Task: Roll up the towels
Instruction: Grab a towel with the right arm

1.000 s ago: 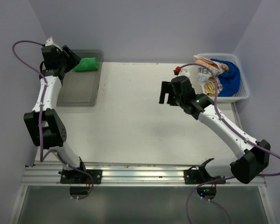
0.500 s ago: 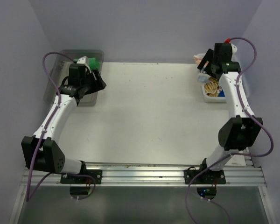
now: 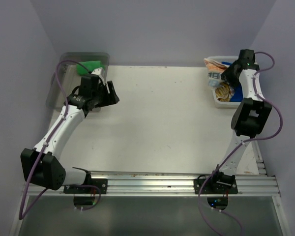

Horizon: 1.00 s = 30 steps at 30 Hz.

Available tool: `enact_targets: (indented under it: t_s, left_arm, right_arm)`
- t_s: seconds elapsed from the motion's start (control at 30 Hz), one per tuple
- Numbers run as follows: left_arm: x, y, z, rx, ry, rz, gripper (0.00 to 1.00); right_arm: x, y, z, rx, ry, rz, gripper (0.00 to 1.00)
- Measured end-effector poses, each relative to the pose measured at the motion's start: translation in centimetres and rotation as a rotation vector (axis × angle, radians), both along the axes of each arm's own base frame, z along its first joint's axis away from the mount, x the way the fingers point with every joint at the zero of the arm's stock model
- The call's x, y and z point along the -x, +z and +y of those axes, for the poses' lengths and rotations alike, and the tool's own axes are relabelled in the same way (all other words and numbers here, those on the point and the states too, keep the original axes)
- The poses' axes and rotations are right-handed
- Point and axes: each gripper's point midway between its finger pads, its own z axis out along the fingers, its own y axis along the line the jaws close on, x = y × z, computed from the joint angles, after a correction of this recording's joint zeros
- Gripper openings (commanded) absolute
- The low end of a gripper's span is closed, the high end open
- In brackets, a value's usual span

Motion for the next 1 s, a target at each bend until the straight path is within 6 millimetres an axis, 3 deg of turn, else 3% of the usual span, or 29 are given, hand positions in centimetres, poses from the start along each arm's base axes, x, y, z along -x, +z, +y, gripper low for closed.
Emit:
enact_targets:
  t_s: [0.07,0.13,0.17,0.27,0.4,0.5,0.63,0.7,0.77,0.87,0.93,1.0]
  left_arm:
    - [0.2,0.2,-0.1,0.000,-0.003,-0.005,0.68]
    - [0.2,0.4,-0.1,-0.002,-0.001,-0.009,0.68]
    - [0.3,0.4,-0.1,-0.001,0.000,-0.008,0.68]
    - [0.4,0.3,-0.2,0.005,0.004,-0.001,0.68]
    - [0.7,0.7,-0.7,0.016,-0.005,-0.009,0.68]
    - [0.9,1.2,-1.0,0.025,-0.008,-0.020,0.68]
    - [1.1,1.6,-1.1,0.035,-0.006,-0.030,0.71]
    - [1.1,1.6,-0.9,0.026,-0.002,-0.028,0.73]
    - [1.2,1.4,-0.5,0.002,0.003,-0.015,0.74]
    - [0.9,1.8,0.1,-0.038,0.014,-0.013,0.75]
    - [0.6,2.3,0.4,-0.053,0.018,-0.025,0.76]
    - [0.5,2.9,0.7,-0.062,0.020,-0.034,0.76]
  right_arm:
    - [-0.5,-0.3,0.9,-0.040,0.024,-0.015,0.30]
    - [-1.3,0.2,2.1,-0.087,0.058,-0.053,0.15]
    - [-1.9,0.7,2.5,-0.105,0.071,-0.083,0.01]
    - [-2.9,2.1,3.5,-0.133,0.096,-0.157,0.00]
    - [-2.4,5.0,3.7,-0.121,0.096,-0.225,0.00]
    - [-1.4,9.9,4.0,-0.101,0.102,-0.326,0.00]
    - [0.8,19.6,5.5,-0.064,0.156,-0.537,0.00]
    - [2.6,24.1,7.1,-0.038,0.205,-0.632,0.00]
    - [4.6,28.2,9.5,-0.003,0.269,-0.716,0.00]
    - [8.3,33.7,15.8,0.026,0.426,-0.842,0.00]
    - [11.0,35.9,19.9,0.019,0.535,-0.901,0.00]
    - [13.2,36.7,22.8,0.004,0.617,-0.934,0.00]
